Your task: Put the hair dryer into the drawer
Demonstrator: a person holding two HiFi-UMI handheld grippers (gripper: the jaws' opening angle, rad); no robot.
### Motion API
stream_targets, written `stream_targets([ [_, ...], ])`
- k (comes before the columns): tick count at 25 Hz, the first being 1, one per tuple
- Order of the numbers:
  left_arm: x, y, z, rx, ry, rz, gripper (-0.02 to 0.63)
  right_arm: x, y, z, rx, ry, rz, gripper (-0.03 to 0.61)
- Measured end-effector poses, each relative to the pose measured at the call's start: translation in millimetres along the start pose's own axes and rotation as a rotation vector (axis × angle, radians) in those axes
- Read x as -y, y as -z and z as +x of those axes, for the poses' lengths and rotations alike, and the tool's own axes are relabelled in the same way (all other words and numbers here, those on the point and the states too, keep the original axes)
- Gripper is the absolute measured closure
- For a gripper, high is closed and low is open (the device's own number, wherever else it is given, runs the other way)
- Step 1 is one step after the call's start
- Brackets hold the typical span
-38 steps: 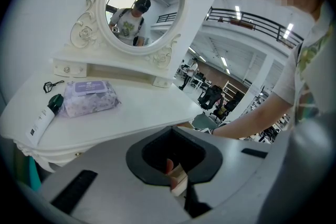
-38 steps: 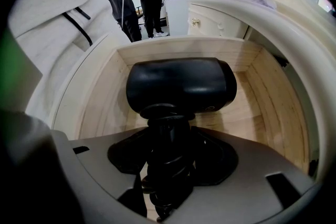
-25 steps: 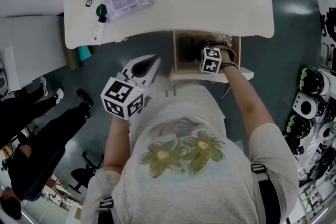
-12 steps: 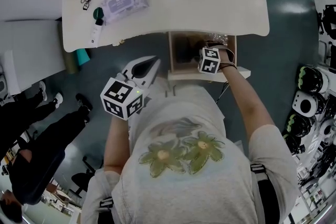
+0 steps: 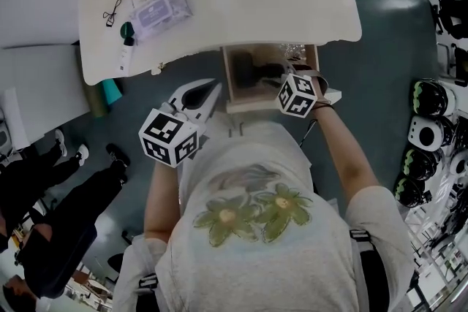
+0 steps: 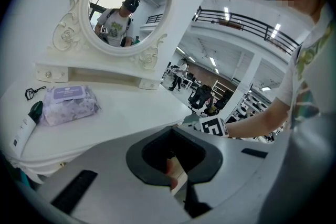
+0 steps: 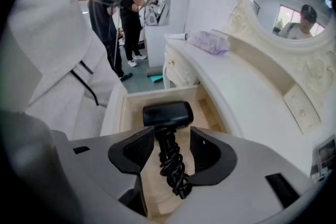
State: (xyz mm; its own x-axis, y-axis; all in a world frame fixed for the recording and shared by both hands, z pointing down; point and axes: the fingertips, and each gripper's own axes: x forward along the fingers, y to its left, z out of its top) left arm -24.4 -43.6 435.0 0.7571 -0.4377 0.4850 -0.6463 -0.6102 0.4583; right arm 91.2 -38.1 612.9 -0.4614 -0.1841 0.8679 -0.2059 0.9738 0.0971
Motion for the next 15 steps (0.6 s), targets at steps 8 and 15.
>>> stream_targets([
  [8,11.7,-5.9,5.5,0.007,0.042,0.025,0.604,5.7,-62.1,-79.0,0.402,0.102,0.397,0.359],
  [15,31.8,-8.4,8.5,0.031,0.102,0.024,0.604,6.9,-94.3,-142.2,0.872,0.083,0.874,0.529],
])
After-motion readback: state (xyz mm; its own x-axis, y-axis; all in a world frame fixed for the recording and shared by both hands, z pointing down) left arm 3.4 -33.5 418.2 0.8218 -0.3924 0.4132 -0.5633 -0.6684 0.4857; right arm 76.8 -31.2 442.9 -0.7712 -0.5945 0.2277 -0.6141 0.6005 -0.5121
